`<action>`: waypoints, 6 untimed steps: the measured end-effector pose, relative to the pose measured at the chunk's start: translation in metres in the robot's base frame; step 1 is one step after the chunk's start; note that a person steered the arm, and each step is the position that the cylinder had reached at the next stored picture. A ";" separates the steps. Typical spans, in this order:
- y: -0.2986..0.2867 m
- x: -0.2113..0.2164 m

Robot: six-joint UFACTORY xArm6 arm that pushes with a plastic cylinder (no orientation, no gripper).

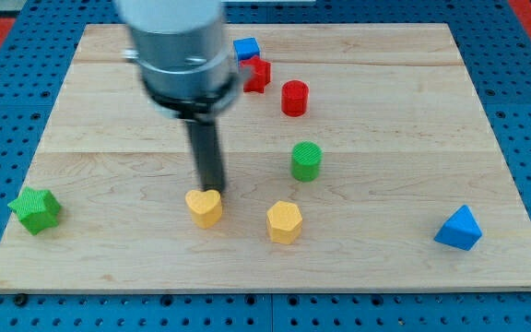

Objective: Slide the green circle vertically to the top of the yellow heart

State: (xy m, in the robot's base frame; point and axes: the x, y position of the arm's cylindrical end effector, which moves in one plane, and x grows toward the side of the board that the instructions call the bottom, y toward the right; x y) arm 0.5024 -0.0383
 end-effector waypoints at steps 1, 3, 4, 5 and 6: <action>0.064 0.001; 0.135 -0.037; 0.053 -0.041; -0.028 -0.046; 0.010 -0.057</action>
